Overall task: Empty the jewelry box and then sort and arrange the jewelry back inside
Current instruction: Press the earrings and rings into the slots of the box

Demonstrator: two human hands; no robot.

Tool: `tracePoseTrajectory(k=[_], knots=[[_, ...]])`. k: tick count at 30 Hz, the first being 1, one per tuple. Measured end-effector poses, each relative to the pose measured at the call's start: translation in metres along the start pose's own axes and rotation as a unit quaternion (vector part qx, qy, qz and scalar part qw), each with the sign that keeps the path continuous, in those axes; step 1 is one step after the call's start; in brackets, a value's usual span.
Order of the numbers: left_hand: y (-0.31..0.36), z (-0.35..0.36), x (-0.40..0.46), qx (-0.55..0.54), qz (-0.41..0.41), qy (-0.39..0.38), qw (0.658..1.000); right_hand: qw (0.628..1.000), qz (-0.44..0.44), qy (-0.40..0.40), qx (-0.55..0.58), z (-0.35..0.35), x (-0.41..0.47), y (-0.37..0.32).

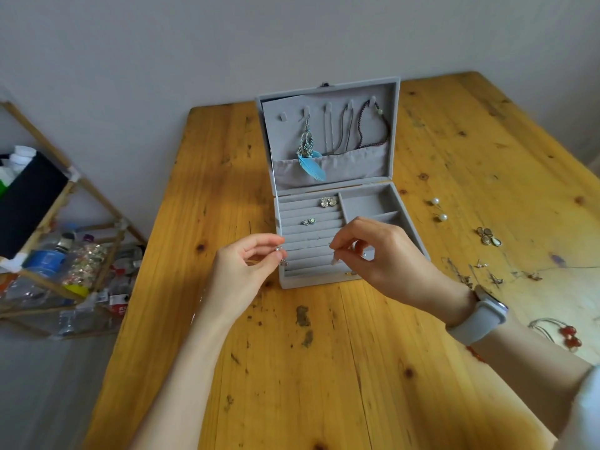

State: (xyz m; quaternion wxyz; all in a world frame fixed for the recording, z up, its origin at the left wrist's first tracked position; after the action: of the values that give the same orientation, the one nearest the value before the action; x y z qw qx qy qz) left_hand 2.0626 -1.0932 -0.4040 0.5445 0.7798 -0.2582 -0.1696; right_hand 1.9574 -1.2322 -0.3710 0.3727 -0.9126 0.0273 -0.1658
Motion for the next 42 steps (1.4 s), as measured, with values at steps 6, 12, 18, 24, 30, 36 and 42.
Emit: tracePoseTrajectory(k=[6,12,18,24,30,36,42], knots=[[0.0,0.009,0.024,0.129,0.012,0.025,0.991,0.998,0.05,-0.021,0.005,0.02,0.021,0.015],[-0.005,0.015,0.026,0.125,-0.018,-0.046,0.991,0.997,0.05,-0.051,0.015,0.023,0.02,0.018],[-0.005,0.017,0.03,0.216,-0.021,-0.014,0.976,0.993,0.088,-0.074,-0.011,0.032,0.025,0.033],[-0.003,0.021,0.032,0.247,0.001,0.003,0.969,0.992,0.077,-0.092,-0.043,0.042,0.033,0.032],[-0.009,0.017,0.038,0.23,0.008,0.03,0.973,0.994,0.087,-0.062,-0.038,0.044,0.035,0.034],[-0.015,0.018,0.042,0.201,-0.007,0.036,0.979,0.992,0.12,-0.037,-0.028,0.046,0.039,0.04],[-0.014,0.019,0.042,0.184,-0.003,0.047,0.982,0.989,0.139,-0.025,-0.041,0.047,0.043,0.041]])
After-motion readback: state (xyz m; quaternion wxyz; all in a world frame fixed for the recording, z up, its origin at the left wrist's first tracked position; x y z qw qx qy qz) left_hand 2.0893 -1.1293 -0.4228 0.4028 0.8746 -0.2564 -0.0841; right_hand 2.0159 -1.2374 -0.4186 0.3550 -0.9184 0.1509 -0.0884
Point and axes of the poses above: each hand's wrist, its own x-axis towards the middle knuckle, its own z-axis out of the palm, y = z × x, the point moved 10 cm from there along x, towards the middle knuckle, and after that the axes turned 3 degrees about -y, right-handed, at the moved point
